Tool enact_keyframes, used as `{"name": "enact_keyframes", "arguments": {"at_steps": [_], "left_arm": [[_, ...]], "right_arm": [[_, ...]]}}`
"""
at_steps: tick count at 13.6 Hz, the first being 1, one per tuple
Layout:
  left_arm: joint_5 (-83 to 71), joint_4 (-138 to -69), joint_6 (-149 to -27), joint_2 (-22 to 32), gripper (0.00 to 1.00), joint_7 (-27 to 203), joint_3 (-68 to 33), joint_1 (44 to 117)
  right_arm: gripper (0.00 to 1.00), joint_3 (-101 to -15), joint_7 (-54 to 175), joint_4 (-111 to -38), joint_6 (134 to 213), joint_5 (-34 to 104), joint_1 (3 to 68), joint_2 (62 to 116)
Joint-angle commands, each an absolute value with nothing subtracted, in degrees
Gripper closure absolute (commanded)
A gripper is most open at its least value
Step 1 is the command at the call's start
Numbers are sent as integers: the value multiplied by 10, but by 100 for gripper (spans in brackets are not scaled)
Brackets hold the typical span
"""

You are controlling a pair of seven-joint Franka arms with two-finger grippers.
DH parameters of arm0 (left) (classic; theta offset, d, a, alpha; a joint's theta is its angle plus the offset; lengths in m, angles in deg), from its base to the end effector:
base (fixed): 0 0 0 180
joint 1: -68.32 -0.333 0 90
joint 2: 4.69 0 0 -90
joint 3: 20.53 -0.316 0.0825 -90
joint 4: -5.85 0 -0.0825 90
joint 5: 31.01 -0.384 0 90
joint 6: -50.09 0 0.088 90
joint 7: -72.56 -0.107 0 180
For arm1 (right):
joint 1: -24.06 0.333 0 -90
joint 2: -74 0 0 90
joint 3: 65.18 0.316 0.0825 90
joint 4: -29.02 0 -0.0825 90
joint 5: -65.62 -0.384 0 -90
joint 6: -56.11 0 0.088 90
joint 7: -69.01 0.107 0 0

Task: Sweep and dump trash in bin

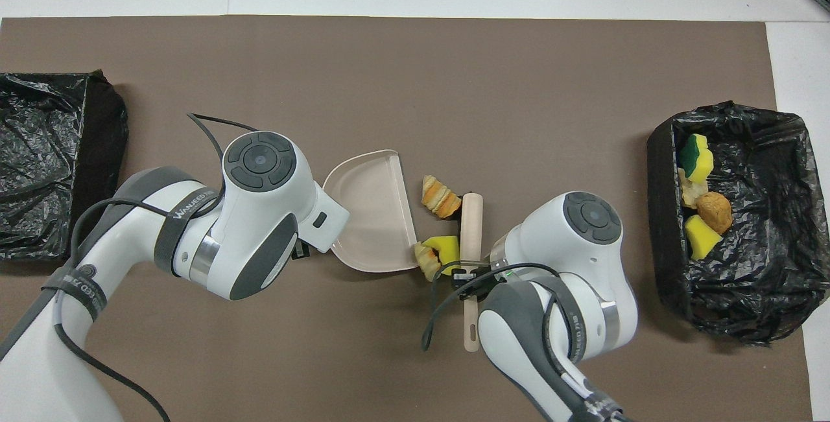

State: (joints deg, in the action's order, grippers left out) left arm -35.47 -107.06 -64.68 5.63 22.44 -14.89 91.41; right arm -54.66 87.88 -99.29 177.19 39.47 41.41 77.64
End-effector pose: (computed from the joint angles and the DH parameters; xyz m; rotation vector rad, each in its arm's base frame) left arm 0.5077 -0.2712 0.3695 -2.3649 2.0198 0.2388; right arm 0.4437 0.2575 0.3304 -2.8276 0.1673 0.4614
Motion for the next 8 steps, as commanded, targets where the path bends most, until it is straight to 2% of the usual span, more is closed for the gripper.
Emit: {"name": "enact_keyframes", "arguments": {"at_steps": [1,5,8], "left_arm": [[-365,-1098,-639,33,100,216,-153,916],[-365,-1098,-634,33,100,218,-153,916],[-365,-1099,-635,32,100,218,-153,915]], "right_arm": [[100,-545,912,-995,1803,337,445,784],[100,-545,909,-983,1849,239,474,791],[100,-545,915,-946,1850,225,487,804]]}}
